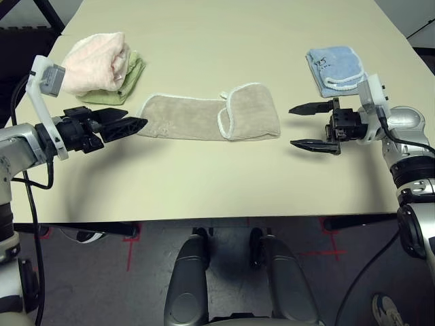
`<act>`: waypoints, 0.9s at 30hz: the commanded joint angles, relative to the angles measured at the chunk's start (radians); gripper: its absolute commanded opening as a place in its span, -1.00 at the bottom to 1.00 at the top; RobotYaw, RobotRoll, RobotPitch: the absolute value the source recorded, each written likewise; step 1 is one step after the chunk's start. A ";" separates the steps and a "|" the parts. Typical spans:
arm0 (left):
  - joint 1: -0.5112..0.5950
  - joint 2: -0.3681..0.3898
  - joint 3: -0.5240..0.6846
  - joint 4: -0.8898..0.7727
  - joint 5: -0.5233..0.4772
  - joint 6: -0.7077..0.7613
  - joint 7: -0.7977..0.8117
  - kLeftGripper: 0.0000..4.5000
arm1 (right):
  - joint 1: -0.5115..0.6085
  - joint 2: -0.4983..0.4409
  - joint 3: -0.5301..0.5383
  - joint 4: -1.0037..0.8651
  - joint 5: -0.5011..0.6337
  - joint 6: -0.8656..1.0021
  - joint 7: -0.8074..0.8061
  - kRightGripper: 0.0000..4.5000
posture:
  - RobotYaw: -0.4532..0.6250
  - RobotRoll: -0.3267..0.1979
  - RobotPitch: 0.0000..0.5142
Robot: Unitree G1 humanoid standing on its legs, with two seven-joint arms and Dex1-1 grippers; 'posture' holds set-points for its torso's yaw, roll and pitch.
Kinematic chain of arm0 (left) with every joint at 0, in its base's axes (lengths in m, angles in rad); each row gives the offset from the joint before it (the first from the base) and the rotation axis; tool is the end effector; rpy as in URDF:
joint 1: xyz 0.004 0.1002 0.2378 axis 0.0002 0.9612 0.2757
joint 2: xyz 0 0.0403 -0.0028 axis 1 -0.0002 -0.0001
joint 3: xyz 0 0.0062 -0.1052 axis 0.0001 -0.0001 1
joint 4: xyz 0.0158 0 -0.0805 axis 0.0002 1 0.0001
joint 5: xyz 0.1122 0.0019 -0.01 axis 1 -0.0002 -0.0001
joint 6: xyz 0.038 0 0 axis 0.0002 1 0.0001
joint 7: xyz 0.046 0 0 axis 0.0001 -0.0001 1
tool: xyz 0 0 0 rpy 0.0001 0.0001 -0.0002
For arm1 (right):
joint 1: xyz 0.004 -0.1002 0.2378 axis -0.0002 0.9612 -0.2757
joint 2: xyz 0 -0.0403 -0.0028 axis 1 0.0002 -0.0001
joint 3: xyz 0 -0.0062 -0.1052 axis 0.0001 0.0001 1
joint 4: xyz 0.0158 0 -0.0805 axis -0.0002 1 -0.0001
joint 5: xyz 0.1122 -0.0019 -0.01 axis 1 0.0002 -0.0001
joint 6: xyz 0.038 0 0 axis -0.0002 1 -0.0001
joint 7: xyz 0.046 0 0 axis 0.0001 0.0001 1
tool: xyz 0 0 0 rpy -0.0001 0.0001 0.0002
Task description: Fold the towel and set it aside.
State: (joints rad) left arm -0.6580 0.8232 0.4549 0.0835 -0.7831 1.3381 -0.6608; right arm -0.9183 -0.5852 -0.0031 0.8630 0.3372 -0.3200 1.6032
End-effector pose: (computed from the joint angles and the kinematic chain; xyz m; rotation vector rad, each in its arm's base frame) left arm 0.2539 0.3153 0.2491 -0.3473 0.3545 -0.5767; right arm 0.3501 -0.2673 0.2000 -0.4709 -0.2056 1.3823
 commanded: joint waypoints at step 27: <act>-0.165 -0.227 0.128 0.223 0.147 0.068 0.331 1.00 | 0.020 -0.007 -0.015 -0.048 -0.022 0.029 -0.008 0.99 | -0.12 0.25 -0.08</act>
State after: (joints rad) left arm -0.8199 0.6005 0.5874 0.2929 -0.6518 1.4206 -0.3390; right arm -0.9149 -0.5831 -0.0117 0.8237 0.3281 -0.2883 1.5937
